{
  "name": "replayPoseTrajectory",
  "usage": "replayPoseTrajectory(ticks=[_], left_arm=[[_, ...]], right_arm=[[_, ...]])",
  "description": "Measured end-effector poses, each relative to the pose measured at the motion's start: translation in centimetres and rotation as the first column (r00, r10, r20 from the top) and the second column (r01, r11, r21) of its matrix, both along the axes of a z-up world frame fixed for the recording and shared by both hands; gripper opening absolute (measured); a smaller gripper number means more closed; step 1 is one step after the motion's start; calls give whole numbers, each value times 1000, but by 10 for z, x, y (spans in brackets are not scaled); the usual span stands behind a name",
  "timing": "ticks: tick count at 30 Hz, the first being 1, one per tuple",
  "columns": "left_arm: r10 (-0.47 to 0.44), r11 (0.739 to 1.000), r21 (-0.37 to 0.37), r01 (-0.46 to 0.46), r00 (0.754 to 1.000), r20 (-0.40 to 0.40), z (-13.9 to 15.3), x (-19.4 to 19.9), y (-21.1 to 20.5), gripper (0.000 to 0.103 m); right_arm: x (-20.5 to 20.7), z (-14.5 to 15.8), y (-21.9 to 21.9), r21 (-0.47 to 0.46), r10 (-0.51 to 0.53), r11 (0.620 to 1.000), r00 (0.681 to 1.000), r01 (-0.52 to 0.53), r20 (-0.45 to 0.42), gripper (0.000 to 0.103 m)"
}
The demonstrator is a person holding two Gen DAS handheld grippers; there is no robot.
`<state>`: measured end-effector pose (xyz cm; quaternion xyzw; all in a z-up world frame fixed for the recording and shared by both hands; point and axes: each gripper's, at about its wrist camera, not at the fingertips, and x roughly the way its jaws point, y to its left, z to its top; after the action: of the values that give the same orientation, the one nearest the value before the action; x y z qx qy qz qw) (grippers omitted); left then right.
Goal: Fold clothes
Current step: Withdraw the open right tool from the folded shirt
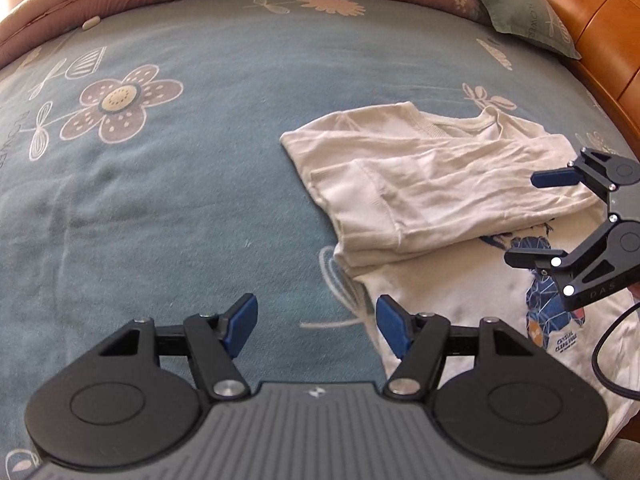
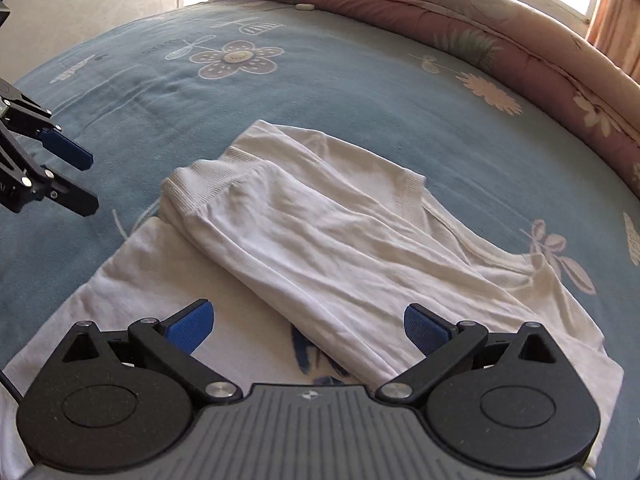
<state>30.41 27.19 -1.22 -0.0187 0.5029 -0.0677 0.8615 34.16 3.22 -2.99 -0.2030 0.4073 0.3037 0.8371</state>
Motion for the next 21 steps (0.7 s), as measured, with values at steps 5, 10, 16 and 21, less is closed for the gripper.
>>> replayPoseTrajectory(ticks=[5, 10, 16, 21], left_arm=[[-98, 995, -31, 100, 994, 47, 1, 38, -53, 67], [-189, 979, -68, 194, 979, 76, -2, 70, -119, 67], [-251, 960, -105, 259, 965, 79, -6, 88, -180, 67], [-295, 950, -92, 299, 954, 55, -11, 93, -208, 67]], right_arm=[[-2, 6, -78, -86, -194, 975, 974, 204, 117, 103], [5, -1, -144, -187, -343, 906, 917, 380, 203, 103], [9, -11, -182, -191, -386, 885, 899, 424, 206, 100], [17, -21, -181, -241, -252, 926, 951, 291, 180, 49]])
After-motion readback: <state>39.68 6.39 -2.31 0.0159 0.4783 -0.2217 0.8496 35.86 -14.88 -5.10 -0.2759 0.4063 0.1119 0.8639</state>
